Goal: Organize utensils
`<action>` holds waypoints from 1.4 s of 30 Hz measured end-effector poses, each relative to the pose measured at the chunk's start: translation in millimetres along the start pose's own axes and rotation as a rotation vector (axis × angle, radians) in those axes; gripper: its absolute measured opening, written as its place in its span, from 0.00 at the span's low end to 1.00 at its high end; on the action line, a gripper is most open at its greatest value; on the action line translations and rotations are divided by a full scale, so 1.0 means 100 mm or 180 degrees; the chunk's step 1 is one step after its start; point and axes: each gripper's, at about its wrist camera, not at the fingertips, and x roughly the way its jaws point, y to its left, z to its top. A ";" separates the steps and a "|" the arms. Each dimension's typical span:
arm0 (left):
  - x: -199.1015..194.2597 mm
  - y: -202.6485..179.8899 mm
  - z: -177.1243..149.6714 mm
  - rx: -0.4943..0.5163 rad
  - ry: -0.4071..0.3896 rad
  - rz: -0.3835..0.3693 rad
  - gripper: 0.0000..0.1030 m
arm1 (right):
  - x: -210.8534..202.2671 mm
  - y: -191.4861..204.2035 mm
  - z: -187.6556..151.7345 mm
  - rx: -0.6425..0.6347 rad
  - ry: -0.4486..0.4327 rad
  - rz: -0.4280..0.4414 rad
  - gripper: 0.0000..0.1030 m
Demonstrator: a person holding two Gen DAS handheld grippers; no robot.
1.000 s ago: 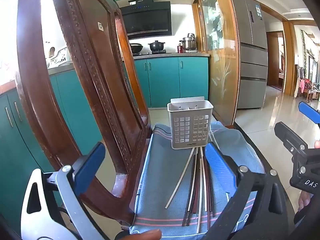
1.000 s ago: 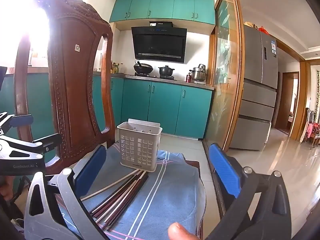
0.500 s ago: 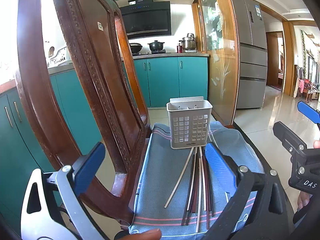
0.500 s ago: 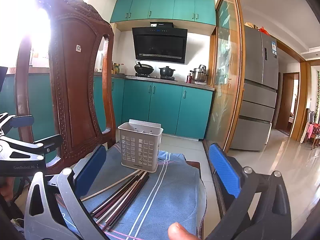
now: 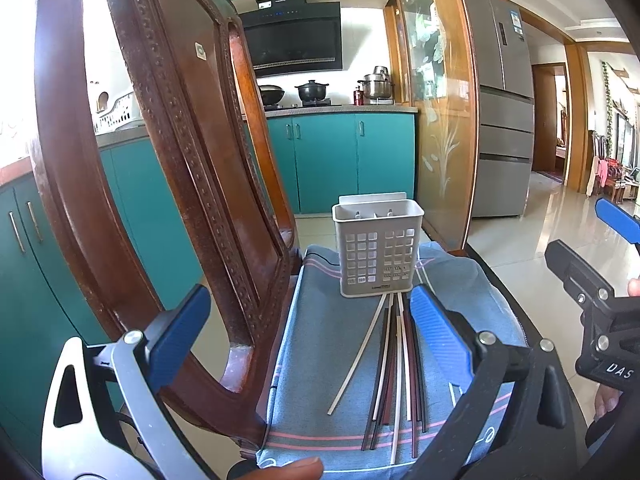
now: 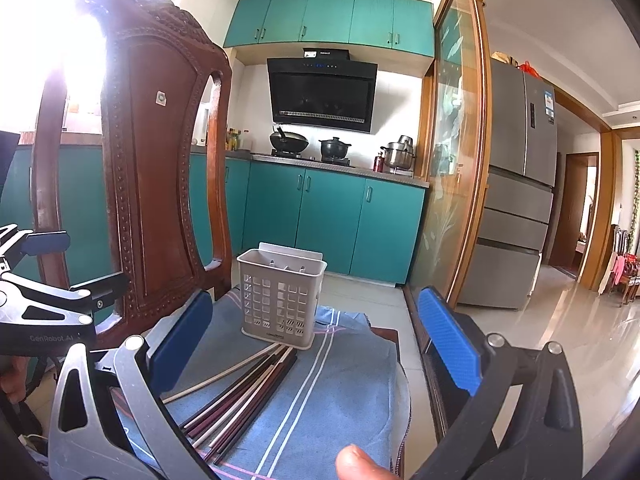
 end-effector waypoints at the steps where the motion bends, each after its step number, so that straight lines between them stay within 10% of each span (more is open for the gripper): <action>1: 0.00 0.00 0.00 0.0005 -0.0001 -0.0002 0.97 | -0.01 0.00 0.00 0.0003 -0.0004 0.0000 0.98; 42: -0.04 -0.02 -0.01 0.0009 -0.0010 -0.0020 0.97 | 0.00 0.04 0.02 -0.0023 -0.0039 0.0022 0.98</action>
